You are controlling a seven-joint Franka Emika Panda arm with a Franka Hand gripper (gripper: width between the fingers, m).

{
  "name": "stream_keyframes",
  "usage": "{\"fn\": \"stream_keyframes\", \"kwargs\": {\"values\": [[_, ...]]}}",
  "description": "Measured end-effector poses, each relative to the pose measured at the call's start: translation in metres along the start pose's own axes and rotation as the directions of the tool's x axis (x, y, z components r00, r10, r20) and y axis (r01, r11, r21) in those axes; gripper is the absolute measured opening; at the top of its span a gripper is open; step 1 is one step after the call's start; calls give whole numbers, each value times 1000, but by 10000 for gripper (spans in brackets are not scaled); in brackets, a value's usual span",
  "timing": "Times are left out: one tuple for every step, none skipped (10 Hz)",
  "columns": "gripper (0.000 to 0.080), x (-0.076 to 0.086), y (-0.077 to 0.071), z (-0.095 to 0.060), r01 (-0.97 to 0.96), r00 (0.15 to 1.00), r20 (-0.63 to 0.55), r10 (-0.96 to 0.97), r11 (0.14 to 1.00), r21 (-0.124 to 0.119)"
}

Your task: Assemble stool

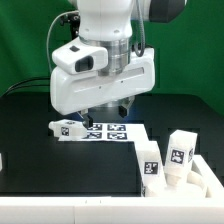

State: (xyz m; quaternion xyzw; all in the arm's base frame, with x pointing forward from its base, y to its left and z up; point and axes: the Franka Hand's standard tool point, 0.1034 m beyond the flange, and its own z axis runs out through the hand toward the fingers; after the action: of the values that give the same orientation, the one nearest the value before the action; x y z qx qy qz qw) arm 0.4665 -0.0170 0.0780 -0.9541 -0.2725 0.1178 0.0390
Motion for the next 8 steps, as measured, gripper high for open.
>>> {"fn": "stream_keyframes", "kwargs": {"values": [[649, -7, 0, 1, 84, 996, 36, -84, 996, -1], [649, -9, -1, -1, 146, 988, 42, -146, 989, -7], [649, -10, 1, -1, 175, 984, 42, -175, 984, -6], [649, -11, 2, 0, 252, 967, 44, -252, 968, -2], [649, -12, 3, 0, 286, 957, 44, -286, 958, -1], [649, -13, 2, 1, 282, 958, 51, -281, 960, 3], [649, -24, -2, 6, 261, 959, 112, -262, 965, 16], [649, -33, -3, 11, 257, 959, 118, -256, 966, 6]]}}
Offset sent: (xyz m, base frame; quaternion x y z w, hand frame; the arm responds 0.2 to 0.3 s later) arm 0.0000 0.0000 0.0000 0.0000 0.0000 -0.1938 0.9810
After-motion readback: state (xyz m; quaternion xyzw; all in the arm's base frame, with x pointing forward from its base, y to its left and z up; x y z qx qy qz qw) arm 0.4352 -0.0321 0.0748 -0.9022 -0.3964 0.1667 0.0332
